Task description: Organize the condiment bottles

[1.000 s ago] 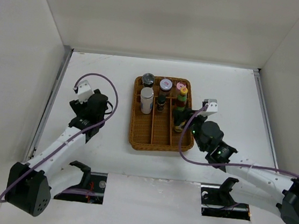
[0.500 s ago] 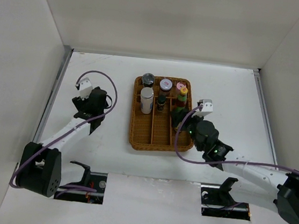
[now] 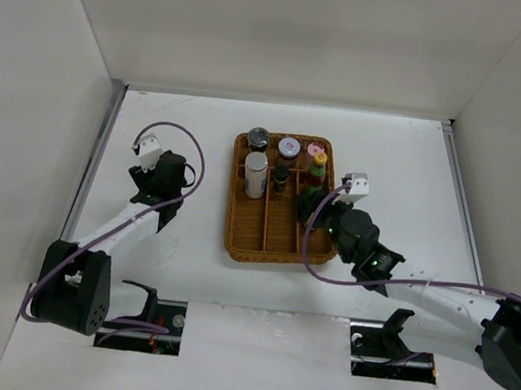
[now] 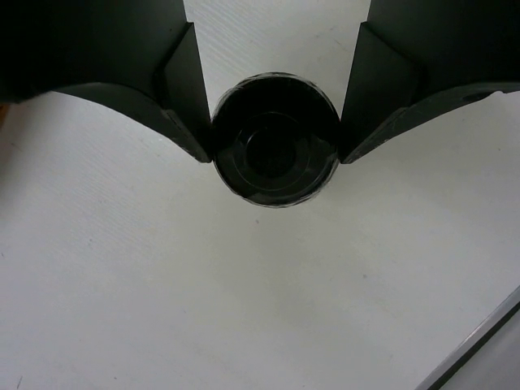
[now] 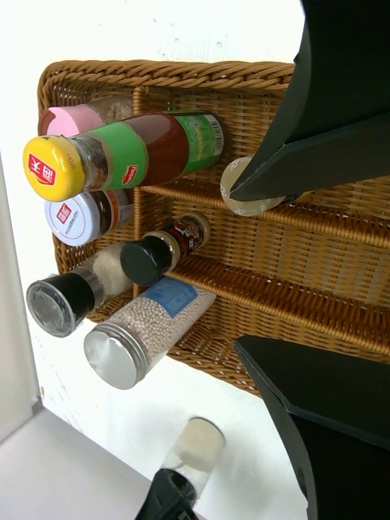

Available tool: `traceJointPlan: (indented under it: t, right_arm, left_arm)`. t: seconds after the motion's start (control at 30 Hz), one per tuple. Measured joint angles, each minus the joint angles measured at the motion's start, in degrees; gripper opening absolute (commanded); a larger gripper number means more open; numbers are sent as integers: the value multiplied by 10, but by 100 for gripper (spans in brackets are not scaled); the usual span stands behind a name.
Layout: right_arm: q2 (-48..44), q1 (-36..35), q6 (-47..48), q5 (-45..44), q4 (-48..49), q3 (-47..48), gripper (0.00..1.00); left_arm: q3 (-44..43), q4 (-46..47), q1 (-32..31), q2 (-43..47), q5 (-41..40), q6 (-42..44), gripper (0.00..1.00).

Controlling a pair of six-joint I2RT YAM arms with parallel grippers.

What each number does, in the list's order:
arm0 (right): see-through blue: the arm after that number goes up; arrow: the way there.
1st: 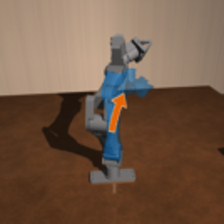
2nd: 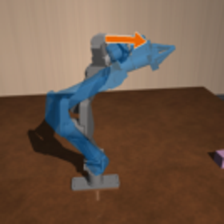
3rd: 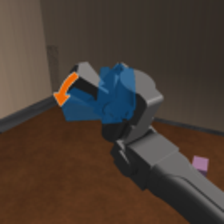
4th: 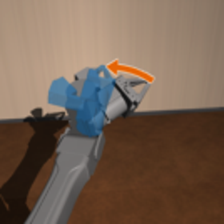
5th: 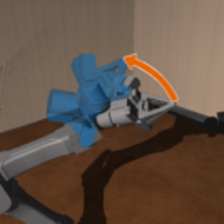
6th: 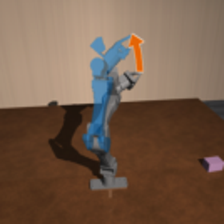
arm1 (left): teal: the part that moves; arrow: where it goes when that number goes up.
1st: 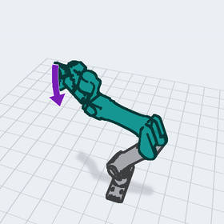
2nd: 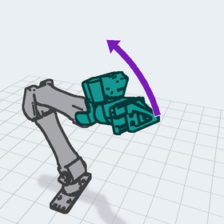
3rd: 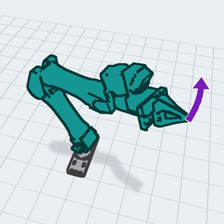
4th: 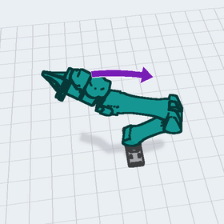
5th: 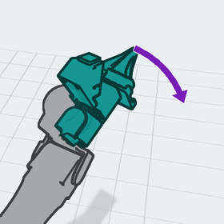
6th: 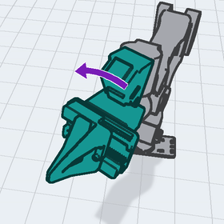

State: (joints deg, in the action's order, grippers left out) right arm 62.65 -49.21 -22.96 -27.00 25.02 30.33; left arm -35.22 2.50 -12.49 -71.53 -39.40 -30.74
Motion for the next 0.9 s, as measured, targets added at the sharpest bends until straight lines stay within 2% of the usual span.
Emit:
traceJointPlan:
  t: [0.1,0.2,0.3,0.43,0.53,0.67,0.9]
  right_arm:
    - [-1,0,0,0,0,0,74]
    - [-4,0,0,0,-1,0,74]
    - [-10,0,0,0,-1,0,74]
    - [-18,2,0,0,-1,0,74]
    - [-20,5,0,0,-1,0,74]
    - [-23,14,0,0,-1,-2,74]
    - [-43,23,0,0,-1,-4,74]
  left_arm:
    - [5,-26,-17,34,1,2,40]
    - [5,-68,-58,111,-9,4,40]
    - [-3,-100,-133,191,-19,4,40]
    - [-21,-121,-263,229,-30,-6,39]
    - [-23,-122,-358,210,-33,-21,39]
    - [-25,-109,-436,147,-32,-27,39]
    - [-28,-52,-449,66,-36,-26,40]
